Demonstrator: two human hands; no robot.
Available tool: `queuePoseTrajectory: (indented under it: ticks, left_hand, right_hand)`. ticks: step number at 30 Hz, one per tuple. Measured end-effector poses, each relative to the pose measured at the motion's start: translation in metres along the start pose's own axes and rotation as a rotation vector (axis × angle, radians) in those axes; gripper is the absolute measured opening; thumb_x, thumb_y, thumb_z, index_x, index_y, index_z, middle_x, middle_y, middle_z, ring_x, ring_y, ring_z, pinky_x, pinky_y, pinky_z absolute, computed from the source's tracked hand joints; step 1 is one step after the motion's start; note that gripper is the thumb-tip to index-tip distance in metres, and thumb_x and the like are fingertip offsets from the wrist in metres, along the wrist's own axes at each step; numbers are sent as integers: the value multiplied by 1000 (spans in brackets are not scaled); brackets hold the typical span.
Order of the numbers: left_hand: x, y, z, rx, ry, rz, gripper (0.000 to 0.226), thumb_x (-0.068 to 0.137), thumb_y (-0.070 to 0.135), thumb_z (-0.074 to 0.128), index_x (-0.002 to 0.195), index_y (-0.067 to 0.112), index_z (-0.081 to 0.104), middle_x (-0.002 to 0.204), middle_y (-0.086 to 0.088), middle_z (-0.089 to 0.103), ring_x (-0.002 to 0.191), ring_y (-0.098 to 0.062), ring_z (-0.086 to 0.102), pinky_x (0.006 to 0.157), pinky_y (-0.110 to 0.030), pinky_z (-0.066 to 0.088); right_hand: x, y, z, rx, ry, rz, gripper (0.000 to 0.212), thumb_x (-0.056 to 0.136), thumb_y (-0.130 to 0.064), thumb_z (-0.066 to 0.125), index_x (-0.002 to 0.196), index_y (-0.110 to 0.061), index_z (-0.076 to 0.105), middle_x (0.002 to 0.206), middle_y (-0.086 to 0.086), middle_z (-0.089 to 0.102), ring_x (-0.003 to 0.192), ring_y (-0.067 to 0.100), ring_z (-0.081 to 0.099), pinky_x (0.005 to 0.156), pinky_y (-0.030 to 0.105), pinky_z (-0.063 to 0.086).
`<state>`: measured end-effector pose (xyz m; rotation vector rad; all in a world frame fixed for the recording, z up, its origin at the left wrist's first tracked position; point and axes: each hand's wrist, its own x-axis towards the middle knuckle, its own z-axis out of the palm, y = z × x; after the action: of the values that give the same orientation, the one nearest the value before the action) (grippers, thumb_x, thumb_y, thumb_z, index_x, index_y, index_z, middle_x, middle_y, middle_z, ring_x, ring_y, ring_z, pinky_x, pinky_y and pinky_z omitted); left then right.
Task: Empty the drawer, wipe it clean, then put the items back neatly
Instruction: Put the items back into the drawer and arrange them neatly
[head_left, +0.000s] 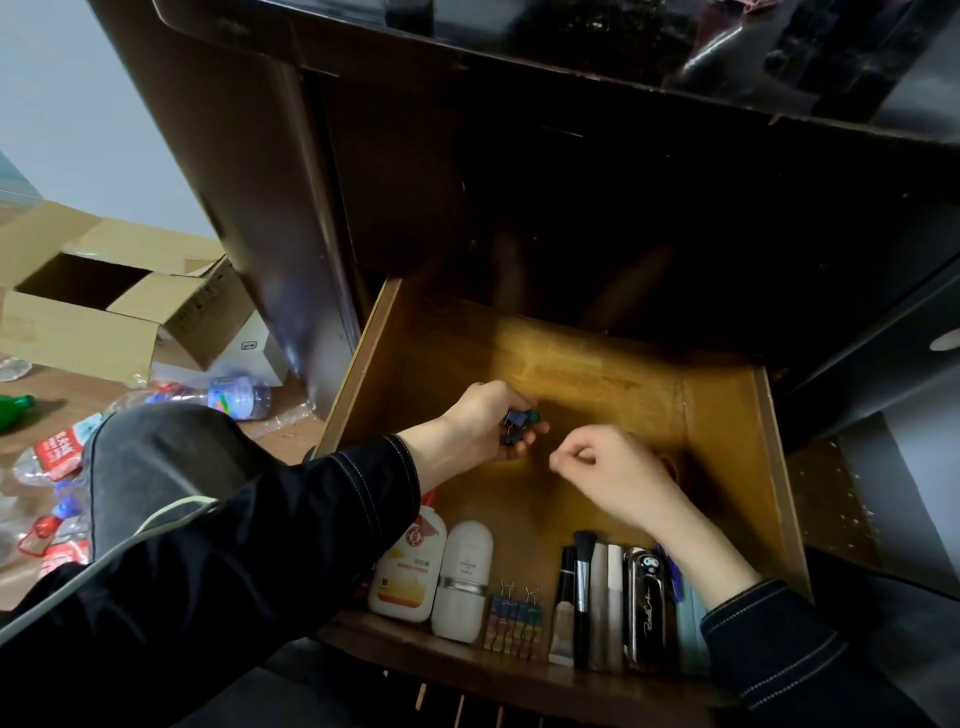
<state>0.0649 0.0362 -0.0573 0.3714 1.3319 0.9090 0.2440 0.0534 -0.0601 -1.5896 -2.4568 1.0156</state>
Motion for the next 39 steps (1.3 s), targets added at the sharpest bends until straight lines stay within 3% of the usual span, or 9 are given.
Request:
queuePoseTrajectory:
  ticks: [3,5,7,14,18,24,28,34,39]
  left_hand:
    - [0,0,1,64,-67,10,21,99,8,50,117,-1,56,83,-14,70,52,-14,56,47,-23,46]
    - [-3,0,3,88,-143,11,15,99,9,50,108,-1,58,74,-10,67,53,-14,56,47,-22,44]
    - [-5,0,6,91,-194,9,14,99,8,49,109,0,55,73,-10,59,54,-15,55,46,-23,43]
    - [-5,1,6,86,-154,-50,35,103,11,37,128,-9,50,94,-20,62,56,-16,56,49,-23,45]
    - [-3,1,6,102,-160,-66,32,104,19,42,123,-3,55,84,-16,66,55,-17,54,48,-24,44]
    - [1,-1,2,89,-180,-6,16,95,7,58,104,-3,66,75,-12,66,55,-14,58,48,-22,45]
    - [2,-2,2,151,-167,54,7,91,6,67,94,1,70,74,-12,67,56,-14,58,51,-23,45]
    - [1,-4,3,233,-171,144,10,87,0,67,97,0,69,75,-14,67,57,-15,58,49,-24,46]
    - [4,-4,5,280,-44,166,26,96,26,61,107,2,64,75,-14,65,54,-19,56,50,-26,46]
  right_hand:
    - [3,1,-6,187,198,4,15,98,-37,61,103,-28,72,102,-16,70,103,5,60,73,22,45]
    - [4,-2,-8,268,211,-24,16,96,-34,64,108,-26,72,102,-16,70,103,4,60,80,25,49]
    - [2,-4,-6,216,194,-50,19,94,-32,68,110,-24,73,100,-14,69,97,3,60,76,21,47]
    - [0,-6,-8,232,319,-60,9,90,-19,73,98,-23,76,89,-14,67,82,3,62,64,15,48]
    - [1,-6,-8,229,395,-60,9,89,-17,73,95,-23,72,87,-14,66,75,-1,58,60,11,41]
    - [2,-4,-5,172,323,-61,12,90,-17,72,93,-28,72,92,-15,68,75,0,58,60,11,40]
    - [4,-3,-5,342,320,-15,11,92,-19,69,102,-24,71,95,-12,70,87,4,66,69,22,54]
    - [7,2,-6,465,238,41,6,93,-18,69,98,-21,70,87,-4,71,58,2,63,47,13,43]
    - [5,3,-10,607,276,102,7,90,-17,66,89,-18,73,71,-3,71,56,5,59,47,20,43]
